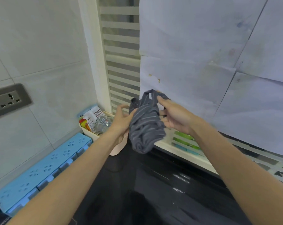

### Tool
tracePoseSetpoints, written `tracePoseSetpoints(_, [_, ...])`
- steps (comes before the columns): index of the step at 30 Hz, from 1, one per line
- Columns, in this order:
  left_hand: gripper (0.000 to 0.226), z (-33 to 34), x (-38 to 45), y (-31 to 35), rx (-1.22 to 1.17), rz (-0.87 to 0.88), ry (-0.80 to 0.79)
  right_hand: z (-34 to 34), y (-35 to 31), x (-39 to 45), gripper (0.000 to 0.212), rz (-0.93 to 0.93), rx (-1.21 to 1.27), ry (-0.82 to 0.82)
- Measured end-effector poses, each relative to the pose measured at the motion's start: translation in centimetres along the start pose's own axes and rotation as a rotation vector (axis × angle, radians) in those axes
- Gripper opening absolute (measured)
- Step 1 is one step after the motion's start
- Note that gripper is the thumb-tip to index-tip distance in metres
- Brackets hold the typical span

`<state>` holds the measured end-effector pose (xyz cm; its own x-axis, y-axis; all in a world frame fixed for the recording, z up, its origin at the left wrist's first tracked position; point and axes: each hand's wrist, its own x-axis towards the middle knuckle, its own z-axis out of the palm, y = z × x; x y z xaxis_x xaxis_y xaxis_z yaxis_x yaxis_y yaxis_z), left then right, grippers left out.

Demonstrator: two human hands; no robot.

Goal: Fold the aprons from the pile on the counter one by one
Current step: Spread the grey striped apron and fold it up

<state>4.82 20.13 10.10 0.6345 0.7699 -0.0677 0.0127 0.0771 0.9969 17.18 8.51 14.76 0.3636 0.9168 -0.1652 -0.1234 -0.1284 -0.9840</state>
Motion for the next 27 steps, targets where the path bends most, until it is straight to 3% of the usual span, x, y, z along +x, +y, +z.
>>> tracePoseSetpoints(2, [0.027, -0.5, 0.1, 0.3, 0.262, 0.216, 0.143, 0.8, -0.5, 0.3, 0.020, 0.021, 0.085, 0.015])
tracePoseSetpoints(4, [0.033, -1.8, -0.2, 0.4, 0.518, 0.453, 0.192, 0.9, -0.9, 0.6, 0.016, 0.059, 0.236, 0.038])
tracePoseSetpoints(8, [0.084, -3.8, -1.7, 1.2, 0.866, 0.785, 0.058, 0.2, -1.9, 1.3, 0.037, 0.068, 0.353, 0.034])
tracePoseSetpoints(10, [0.086, -3.5, -2.0, 2.0, 0.958, 0.997, -0.003, 1.1, -2.8, 1.5, 0.034, 0.042, 0.311, 0.039])
tracePoseSetpoints(12, [0.074, -3.4, -2.2, 3.1, 0.983, 1.087, -0.015, 2.1, -3.8, 1.4, 0.029, 0.016, 0.217, 0.041])
tracePoseSetpoints(16, [0.038, -3.8, -3.6, 4.8, 0.647, 0.876, 0.135, 2.2, -6.2, -0.3, 0.047, 0.003, 0.013, -0.119])
tracePoseSetpoints(17, [0.027, -4.1, -3.9, 5.3, 0.467, 0.755, 0.142, 2.0, -6.9, -1.1, 0.049, -0.028, -0.078, -0.182])
tracePoseSetpoints(20, [0.025, -5.3, -4.5, 6.5, -0.136, 0.427, 0.053, 1.8, -9.3, -2.3, 0.031, -0.202, -0.305, -0.246])
tracePoseSetpoints(22, [0.025, -6.0, -4.6, 7.0, -0.327, 0.295, 0.010, 2.1, -10.5, -1.9, 0.021, -0.323, -0.588, -0.054])
tracePoseSetpoints(24, [0.032, -6.6, -5.1, 7.8, -0.460, 0.234, -0.027, 2.8, -11.5, -1.0, 0.010, -0.431, -0.833, 0.262])
tracePoseSetpoints(25, [0.036, -7.1, -5.3, 8.5, -0.510, 0.224, -0.043, 3.4, -12.1, -0.6, 0.008, -0.472, -0.825, 0.384])
tracePoseSetpoints(27, [0.039, -8.3, -5.9, 9.8, -0.540, 0.217, -0.070, 4.6, -13.9, -0.3, 0.007, -0.491, -0.598, 0.458])
